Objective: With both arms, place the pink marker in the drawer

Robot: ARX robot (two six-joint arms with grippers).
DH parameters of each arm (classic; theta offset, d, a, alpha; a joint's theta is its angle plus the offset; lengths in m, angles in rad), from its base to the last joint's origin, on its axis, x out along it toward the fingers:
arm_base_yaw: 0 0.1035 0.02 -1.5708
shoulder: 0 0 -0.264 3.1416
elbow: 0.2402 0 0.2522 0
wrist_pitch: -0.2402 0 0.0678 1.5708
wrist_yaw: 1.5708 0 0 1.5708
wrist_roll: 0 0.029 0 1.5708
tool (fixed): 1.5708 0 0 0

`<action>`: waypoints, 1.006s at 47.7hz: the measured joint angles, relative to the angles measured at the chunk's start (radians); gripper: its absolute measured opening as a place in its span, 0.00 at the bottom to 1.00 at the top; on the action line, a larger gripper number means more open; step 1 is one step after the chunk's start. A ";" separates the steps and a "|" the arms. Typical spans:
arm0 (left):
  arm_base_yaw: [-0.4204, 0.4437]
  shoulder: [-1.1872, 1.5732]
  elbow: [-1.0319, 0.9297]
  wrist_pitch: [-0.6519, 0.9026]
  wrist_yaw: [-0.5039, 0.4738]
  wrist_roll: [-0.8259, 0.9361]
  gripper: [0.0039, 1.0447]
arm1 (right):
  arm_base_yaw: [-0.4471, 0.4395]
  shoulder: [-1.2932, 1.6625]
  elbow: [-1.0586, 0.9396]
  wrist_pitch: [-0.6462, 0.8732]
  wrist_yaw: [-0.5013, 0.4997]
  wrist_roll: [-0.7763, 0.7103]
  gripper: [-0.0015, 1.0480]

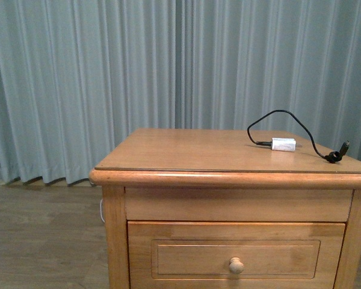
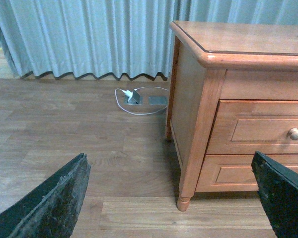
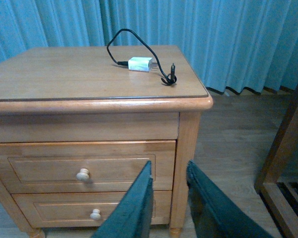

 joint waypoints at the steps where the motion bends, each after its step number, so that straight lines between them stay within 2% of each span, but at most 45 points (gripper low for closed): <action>1: 0.000 0.000 0.000 0.000 0.000 0.000 0.94 | -0.004 -0.009 -0.010 0.002 -0.003 0.000 0.14; 3: 0.000 0.000 0.000 0.000 0.000 0.000 0.94 | -0.013 -0.027 -0.028 0.003 -0.013 0.000 0.07; 5: 0.000 0.000 0.000 0.000 0.000 0.000 0.94 | -0.045 -0.045 -0.044 0.003 -0.067 -0.003 0.01; 11: 0.000 0.000 0.000 0.000 0.000 0.000 0.94 | -0.105 -0.100 -0.095 0.002 -0.097 -0.003 0.01; 48: 0.000 0.000 0.000 0.000 0.000 0.000 0.94 | -0.106 -0.411 -0.245 -0.148 -0.103 -0.004 0.01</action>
